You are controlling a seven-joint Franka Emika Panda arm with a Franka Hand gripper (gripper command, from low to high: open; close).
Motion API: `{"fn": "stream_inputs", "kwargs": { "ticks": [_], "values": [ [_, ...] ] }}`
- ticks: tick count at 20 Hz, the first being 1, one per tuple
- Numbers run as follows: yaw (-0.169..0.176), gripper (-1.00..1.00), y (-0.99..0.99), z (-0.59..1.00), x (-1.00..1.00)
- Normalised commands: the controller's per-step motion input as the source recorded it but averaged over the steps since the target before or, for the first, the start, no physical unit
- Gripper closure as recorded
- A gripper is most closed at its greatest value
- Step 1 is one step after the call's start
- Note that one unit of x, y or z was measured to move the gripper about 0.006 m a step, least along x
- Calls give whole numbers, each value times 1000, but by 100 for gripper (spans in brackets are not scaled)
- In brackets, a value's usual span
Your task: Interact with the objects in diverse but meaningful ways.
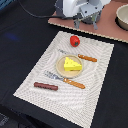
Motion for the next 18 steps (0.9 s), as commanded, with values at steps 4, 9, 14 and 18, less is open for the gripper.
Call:
{"fn": "stream_inputs", "kwargs": {
  "ticks": [4,9,14,18],
  "values": [
    [-47,-100,22,-390,-177],
    [-42,-100,20,-445,-188],
    [-34,-100,38,-439,-169],
    [-22,-100,116,-438,-237]
  ]
}}
